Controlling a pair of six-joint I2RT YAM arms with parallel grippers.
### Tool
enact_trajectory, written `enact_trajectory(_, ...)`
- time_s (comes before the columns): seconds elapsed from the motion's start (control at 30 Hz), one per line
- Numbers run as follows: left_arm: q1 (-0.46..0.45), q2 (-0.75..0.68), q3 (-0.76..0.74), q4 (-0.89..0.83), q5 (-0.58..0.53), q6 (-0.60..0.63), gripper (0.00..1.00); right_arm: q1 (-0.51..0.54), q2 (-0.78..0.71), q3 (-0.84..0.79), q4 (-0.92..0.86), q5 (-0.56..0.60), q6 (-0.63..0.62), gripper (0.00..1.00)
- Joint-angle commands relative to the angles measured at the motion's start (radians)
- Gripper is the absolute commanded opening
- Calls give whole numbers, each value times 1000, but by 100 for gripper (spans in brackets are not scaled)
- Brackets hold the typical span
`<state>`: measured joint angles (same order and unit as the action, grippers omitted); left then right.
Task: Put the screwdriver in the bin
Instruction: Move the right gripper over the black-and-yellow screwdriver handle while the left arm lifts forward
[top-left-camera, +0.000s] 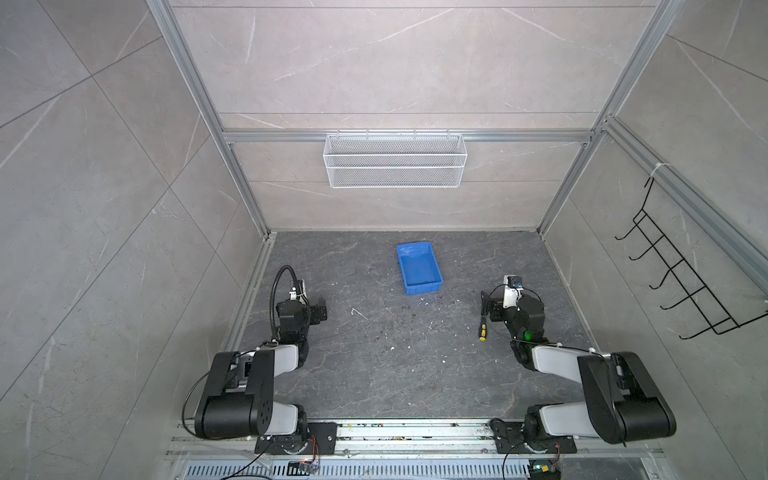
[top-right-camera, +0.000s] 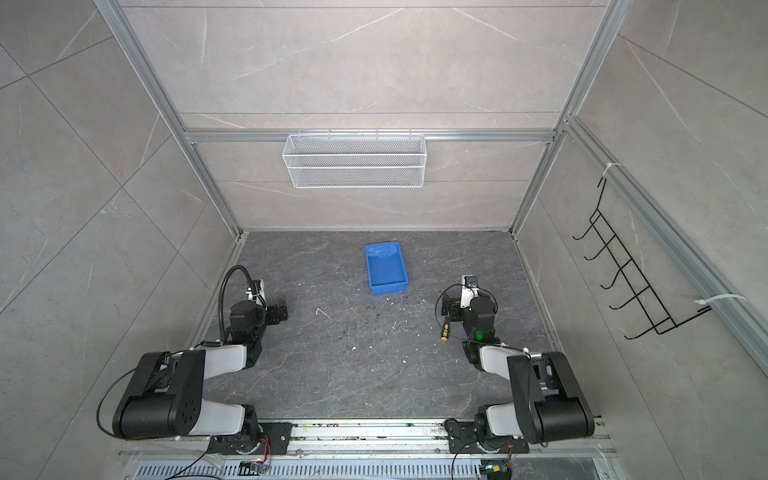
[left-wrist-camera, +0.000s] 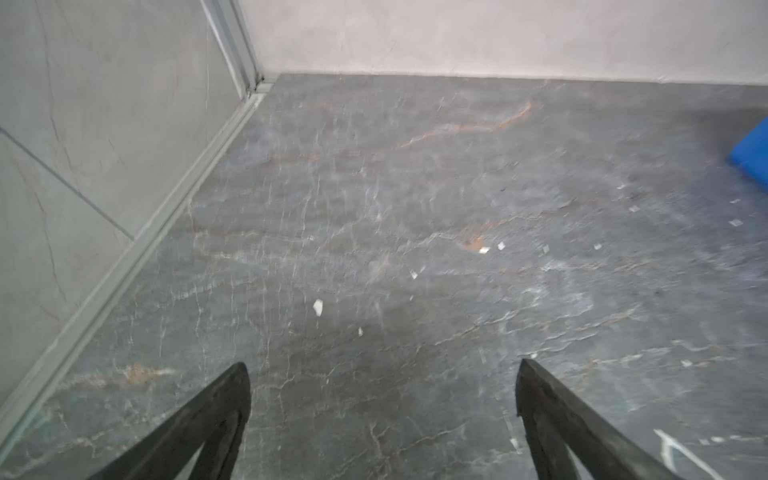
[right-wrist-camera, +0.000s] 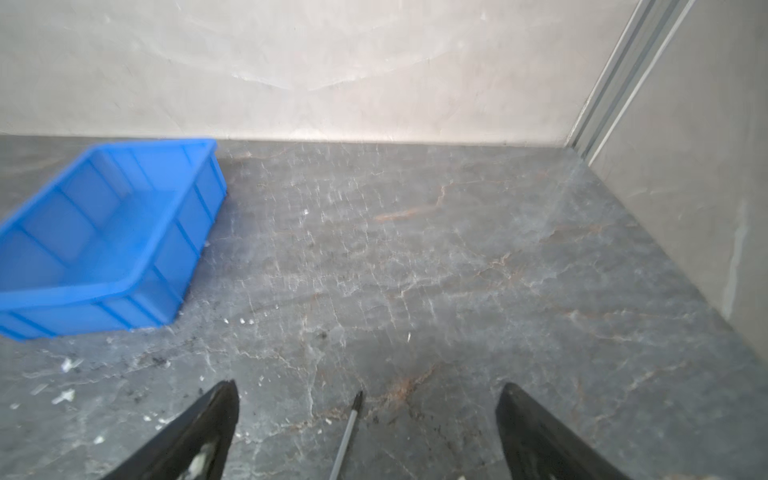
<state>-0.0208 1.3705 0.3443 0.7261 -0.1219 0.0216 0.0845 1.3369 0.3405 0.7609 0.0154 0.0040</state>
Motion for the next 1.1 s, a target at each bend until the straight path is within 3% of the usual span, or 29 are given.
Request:
enact_trajectory(0.0, -33, -112, 36, -99, 14, 70, 100, 0, -101, 21, -147, -32, 8, 99)
enact_trajectory(0.13, -119, -208, 100, -255, 51, 180, 100, 0, -219, 37, -294, -33, 42, 99)
enact_trajectory(0.4, -300, -270, 229, -450, 211, 278, 100, 0, -390, 116, -586, -28, 142, 99)
enact_trajectory(0.77, -483, -205, 356, -513, 478, 265, 100, 2, -420, 216, -830, -56, 264, 99)
enact_trajectory(1.07, -600, -121, 403, -522, 540, 297, 100, 9, -375, 232, -1009, 74, 416, 99)
